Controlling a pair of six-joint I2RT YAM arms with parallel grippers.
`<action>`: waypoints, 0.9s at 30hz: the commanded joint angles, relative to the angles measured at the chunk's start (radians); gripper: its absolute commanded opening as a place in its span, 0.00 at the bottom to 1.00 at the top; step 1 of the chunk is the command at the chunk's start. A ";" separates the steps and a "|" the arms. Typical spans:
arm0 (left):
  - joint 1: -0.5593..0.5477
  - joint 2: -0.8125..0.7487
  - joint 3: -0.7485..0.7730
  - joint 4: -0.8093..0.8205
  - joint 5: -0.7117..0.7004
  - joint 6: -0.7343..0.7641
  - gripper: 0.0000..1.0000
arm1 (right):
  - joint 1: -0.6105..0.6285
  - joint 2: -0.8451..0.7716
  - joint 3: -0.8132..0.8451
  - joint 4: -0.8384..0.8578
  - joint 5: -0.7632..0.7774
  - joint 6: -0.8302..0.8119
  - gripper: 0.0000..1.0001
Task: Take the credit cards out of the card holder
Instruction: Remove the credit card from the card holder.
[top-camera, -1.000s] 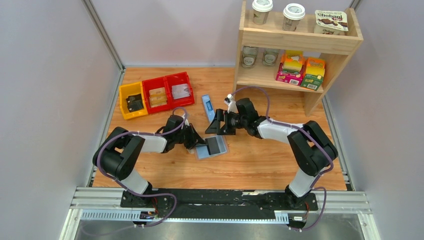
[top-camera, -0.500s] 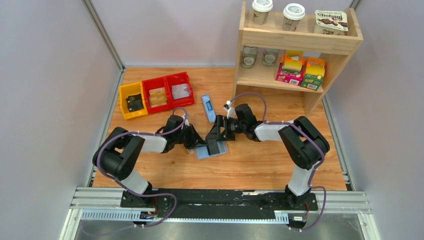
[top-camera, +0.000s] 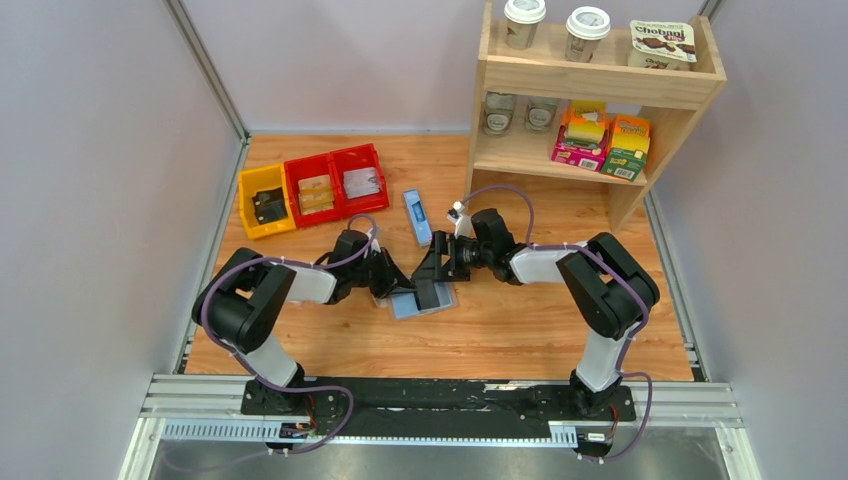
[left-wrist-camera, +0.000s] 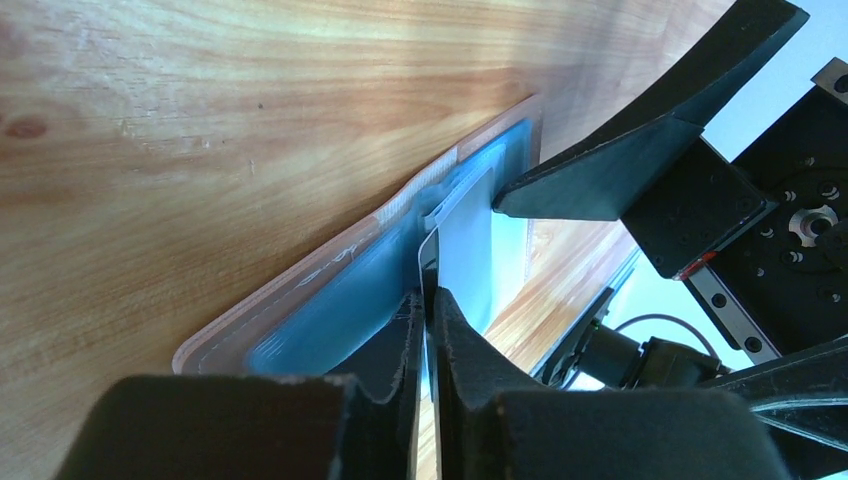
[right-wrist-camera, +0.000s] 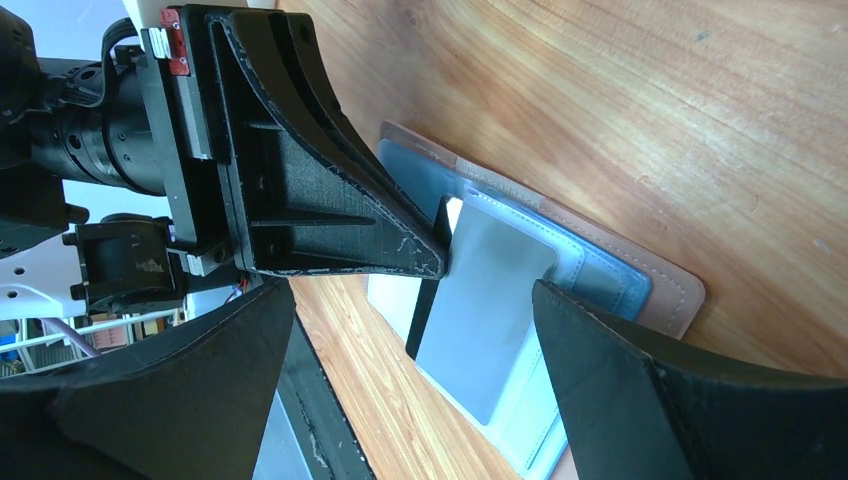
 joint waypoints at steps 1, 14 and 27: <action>-0.006 -0.007 0.021 0.023 0.000 -0.003 0.06 | 0.000 0.014 -0.037 -0.061 0.046 -0.041 1.00; 0.012 -0.176 0.001 -0.278 -0.138 0.091 0.00 | -0.011 0.019 -0.052 -0.076 0.072 -0.064 1.00; 0.041 -0.519 -0.062 -0.394 -0.264 0.158 0.00 | -0.011 0.005 -0.051 -0.095 0.063 -0.096 1.00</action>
